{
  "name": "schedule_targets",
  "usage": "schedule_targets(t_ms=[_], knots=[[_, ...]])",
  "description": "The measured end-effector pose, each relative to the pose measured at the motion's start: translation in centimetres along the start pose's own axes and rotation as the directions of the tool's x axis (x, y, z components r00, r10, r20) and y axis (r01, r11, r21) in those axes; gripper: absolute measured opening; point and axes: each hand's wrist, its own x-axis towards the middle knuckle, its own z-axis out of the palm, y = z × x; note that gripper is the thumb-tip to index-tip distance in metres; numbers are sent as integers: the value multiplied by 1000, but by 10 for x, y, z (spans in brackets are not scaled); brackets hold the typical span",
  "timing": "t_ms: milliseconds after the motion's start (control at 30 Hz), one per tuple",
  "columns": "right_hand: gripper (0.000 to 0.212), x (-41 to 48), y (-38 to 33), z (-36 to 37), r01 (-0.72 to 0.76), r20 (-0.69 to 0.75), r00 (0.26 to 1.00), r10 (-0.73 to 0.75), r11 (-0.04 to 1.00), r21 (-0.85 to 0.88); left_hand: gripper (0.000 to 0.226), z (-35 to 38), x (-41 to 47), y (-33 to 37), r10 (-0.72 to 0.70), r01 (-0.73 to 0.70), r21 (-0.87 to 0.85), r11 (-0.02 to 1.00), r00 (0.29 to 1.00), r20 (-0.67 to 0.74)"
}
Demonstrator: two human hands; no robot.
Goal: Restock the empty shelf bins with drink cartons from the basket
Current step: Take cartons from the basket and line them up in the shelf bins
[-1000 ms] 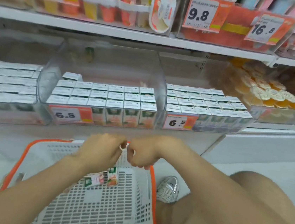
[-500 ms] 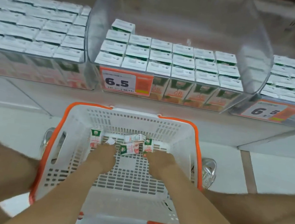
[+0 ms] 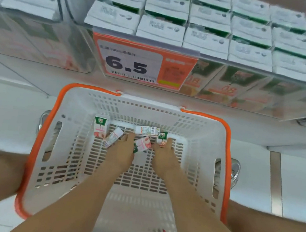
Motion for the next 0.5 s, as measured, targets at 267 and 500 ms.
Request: schedule_targets(t_ms=[267,500], knots=[[71,-6,17,2,-27,-81,996,26,1000,-15,53,17,-3,5,-97,111,-110,988,988,122],[69,-26,21,-34,-215,194,976,97,549,808,39,14,-20,13,-164,212,-369,905,974,157]])
